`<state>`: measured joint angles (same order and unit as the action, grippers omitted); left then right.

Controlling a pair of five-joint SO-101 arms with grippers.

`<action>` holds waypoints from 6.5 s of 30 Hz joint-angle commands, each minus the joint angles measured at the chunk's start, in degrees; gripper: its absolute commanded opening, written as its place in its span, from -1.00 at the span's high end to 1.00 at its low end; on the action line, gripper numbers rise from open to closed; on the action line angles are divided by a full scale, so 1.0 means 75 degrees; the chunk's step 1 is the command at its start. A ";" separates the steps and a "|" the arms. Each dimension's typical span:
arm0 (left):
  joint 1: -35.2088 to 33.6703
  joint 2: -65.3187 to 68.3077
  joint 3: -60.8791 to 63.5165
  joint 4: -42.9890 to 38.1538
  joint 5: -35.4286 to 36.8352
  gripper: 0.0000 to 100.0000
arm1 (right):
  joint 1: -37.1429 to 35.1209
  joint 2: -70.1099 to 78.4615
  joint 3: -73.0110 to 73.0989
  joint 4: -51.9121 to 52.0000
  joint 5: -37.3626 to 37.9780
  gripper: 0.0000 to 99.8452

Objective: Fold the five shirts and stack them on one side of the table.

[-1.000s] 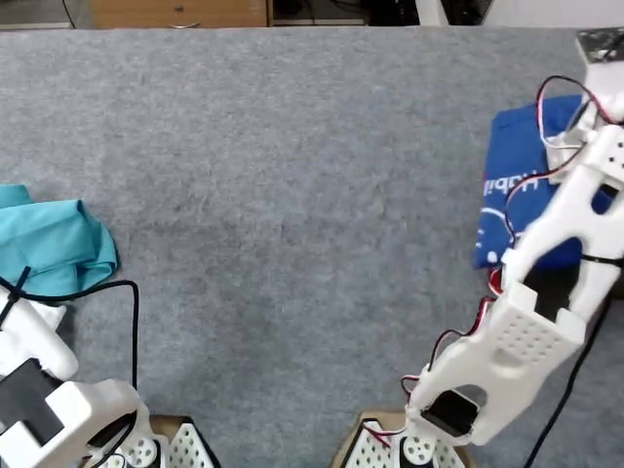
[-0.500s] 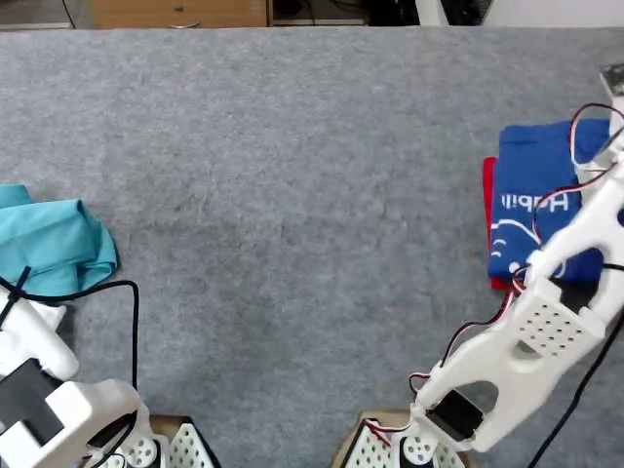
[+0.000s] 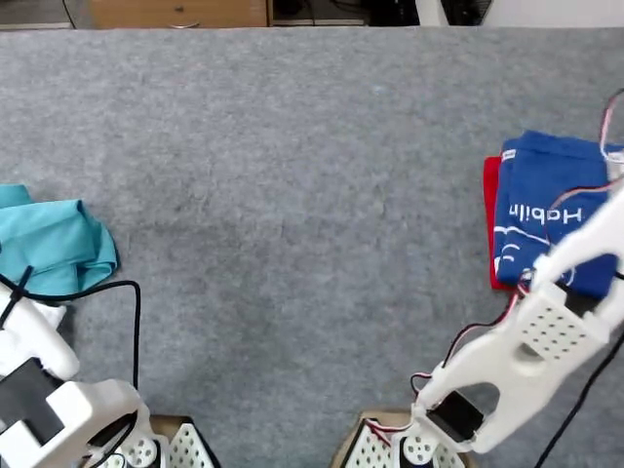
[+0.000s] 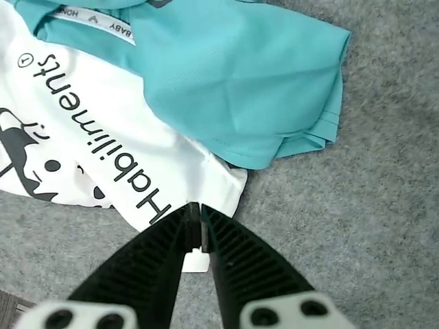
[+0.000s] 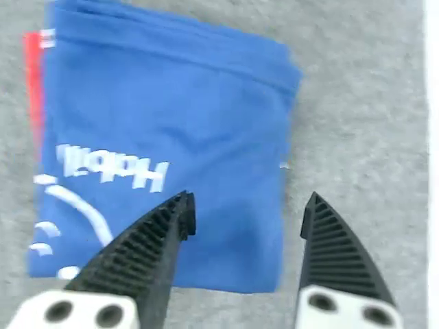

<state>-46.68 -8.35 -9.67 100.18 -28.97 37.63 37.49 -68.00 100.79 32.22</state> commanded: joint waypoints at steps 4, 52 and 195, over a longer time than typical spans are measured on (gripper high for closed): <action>0.0223 -0.0322 -0.0117 0.0070 0.0012 0.96 | -0.0486 -0.0029 0.0967 0.0117 -0.0316 0.96; -0.0867 -0.1295 0.2379 0.0047 -0.4079 0.57 | -0.1248 -0.4988 0.8469 0.0176 -0.0516 1.00; 0.0727 0.1389 0.1629 0.0070 -0.2626 0.70 | -0.8481 -0.4261 0.7672 -0.2696 -0.1688 0.65</action>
<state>-40.44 4.22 2.73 100.18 -48.22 -23.38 1.71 -4.26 81.45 20.35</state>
